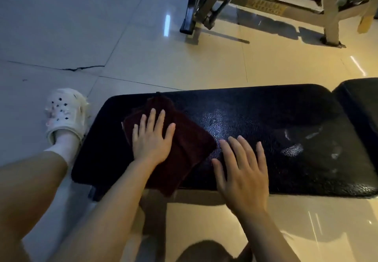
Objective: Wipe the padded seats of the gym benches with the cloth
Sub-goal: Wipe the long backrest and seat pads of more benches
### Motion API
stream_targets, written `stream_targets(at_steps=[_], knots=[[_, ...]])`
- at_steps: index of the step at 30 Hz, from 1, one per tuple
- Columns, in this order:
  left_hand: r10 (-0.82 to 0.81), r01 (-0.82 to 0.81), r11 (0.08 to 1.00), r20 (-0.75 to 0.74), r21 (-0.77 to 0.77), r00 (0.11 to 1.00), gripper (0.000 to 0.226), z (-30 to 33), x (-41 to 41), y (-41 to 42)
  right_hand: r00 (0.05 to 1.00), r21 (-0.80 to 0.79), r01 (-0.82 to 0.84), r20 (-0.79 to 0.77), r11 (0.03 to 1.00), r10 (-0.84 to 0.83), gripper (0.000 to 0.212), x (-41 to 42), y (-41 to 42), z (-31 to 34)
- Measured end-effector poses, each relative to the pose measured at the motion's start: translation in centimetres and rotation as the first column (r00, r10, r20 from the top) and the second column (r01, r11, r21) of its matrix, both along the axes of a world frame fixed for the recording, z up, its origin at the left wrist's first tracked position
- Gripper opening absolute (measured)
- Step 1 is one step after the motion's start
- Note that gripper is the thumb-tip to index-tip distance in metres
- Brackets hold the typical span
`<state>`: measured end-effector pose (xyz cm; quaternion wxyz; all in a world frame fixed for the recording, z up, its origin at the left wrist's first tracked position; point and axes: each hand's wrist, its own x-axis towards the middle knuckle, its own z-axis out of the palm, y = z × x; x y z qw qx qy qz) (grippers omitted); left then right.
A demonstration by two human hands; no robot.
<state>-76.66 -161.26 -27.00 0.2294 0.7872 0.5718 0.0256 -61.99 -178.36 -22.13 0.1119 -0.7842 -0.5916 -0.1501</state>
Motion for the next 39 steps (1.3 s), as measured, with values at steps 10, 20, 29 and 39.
stream_targets(at_steps=[10, 20, 29, 39], knots=[[-0.032, 0.039, 0.999, -0.217, 0.025, 0.976, 0.052, -0.1, -0.7, 7.7, 0.996, 0.067, -0.044, 0.078, 0.997, 0.039, 0.045, 0.3, 0.1, -1.4], [-0.217, 0.219, 0.976, -0.093, 0.016, 0.972, 0.053, 1.3, 4.1, 2.3, 0.995, 0.158, -0.082, 0.062, 0.984, 0.073, 0.042, 0.3, 0.1, -2.0], [-0.718, 0.707, 0.681, -0.017, 0.191, 0.696, 0.059, 2.7, 6.9, -5.0, 0.955, 0.346, -0.151, -0.189, 0.926, 0.227, 0.029, 1.4, -1.4, 0.7], [-0.384, 0.377, 0.915, 0.023, 0.144, 0.923, 0.074, 0.8, 4.7, 1.5, 0.991, 0.258, -0.048, 0.133, 0.965, 0.013, 0.038, 7.2, -3.9, 0.2]])
